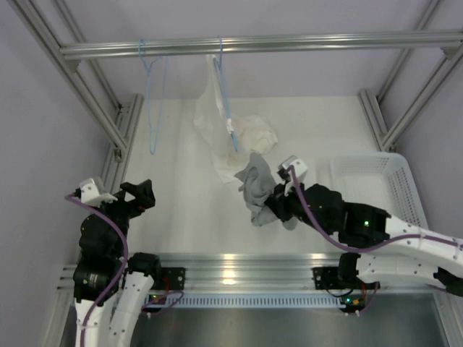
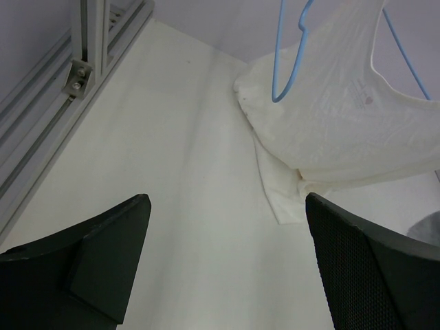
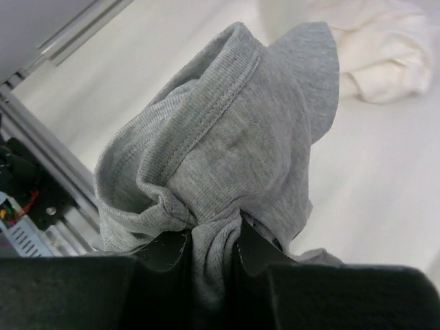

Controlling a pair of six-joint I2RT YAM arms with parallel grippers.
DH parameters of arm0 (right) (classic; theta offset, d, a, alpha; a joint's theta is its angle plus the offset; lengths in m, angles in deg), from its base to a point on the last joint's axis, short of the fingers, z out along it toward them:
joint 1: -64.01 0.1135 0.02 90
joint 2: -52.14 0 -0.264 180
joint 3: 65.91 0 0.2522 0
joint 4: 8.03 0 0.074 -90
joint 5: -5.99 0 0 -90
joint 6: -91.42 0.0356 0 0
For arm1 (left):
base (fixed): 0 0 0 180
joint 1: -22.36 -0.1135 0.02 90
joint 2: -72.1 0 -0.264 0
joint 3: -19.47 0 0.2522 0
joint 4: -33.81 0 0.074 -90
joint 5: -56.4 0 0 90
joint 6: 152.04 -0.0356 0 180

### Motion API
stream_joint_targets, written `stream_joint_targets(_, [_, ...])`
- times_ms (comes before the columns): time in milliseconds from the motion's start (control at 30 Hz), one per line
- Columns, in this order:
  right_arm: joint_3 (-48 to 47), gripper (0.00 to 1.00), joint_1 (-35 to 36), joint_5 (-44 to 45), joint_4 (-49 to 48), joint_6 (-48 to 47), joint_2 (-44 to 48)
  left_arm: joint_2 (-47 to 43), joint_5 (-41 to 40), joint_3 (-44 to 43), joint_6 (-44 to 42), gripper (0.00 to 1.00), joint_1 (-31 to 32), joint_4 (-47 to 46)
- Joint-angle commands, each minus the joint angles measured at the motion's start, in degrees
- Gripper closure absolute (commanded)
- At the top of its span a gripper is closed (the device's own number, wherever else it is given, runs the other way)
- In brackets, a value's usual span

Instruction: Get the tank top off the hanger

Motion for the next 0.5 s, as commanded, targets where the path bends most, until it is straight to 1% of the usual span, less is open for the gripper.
stream_joint_targets(0, [-2.84,1.00,-1.69,12.33,17.07,3.10,8.93,-0.80,0.62,-0.12,-0.79,0.01,-0.12,-2.67])
stream_joint_targets(33, [-3.72,1.00,-3.52,14.88,22.49,3.98,10.25,-0.80,0.80,-0.12,-0.79,0.01,-0.12,-2.67])
stream_joint_targets(67, [-4.60,1.00,-5.11,16.47,24.72,3.99,12.09,-0.80,0.88,-0.12,-0.71,0.01,-0.12,-2.67])
stream_joint_targets(100, [-6.26,1.00,-6.86,16.31,26.66,3.81,12.46,-0.80,0.89,-0.12,-0.70,0.01,-0.12,-2.67])
stream_joint_targets(133, [-6.98,1.00,-10.97,16.14,29.90,3.03,12.81,-0.80,0.89,-0.12,-0.70,0.01,-0.12,-2.67])
stream_joint_targets(167, [-7.42,1.00,-13.19,15.61,30.98,2.24,12.90,-0.80,0.89,-0.12,-0.62,0.01,-0.12,-2.76])
stream_joint_targets(200, [-7.51,1.00,-17.82,15.26,31.68,0.32,12.90,-0.80,0.89,-0.12,-0.62,0.01,-0.12,-2.76])
stream_joint_targets(300, [-7.24,1.00,-26.19,14.03,31.78,-2.60,12.02,-0.71,1.24,-0.12,-0.62,0.01,-0.12,-2.76])
stream_joint_targets(333, [-7.42,1.00,-32.22,11.76,31.17,-4.95,11.67,-0.63,1.32,-0.12,-0.88,0.01,-0.12,-2.85])
stream_joint_targets(367, [-7.68,1.00,-35.59,10.78,29.25,-6.20,10.97,-0.54,1.50,-0.12,-0.88,0.01,-0.12,-2.93])
stream_joint_targets(400, [-7.77,1.00,-41.80,10.34,28.27,-8.21,10.36,-0.36,1.67,-0.03,-0.88,0.01,-0.12,-3.02])
stream_joint_targets(467, [-9.52,1.00,-44.40,14.18,28.34,-7.45,6.85,-0.19,2.11,-0.12,-1.06,0.01,-0.12,-3.11])
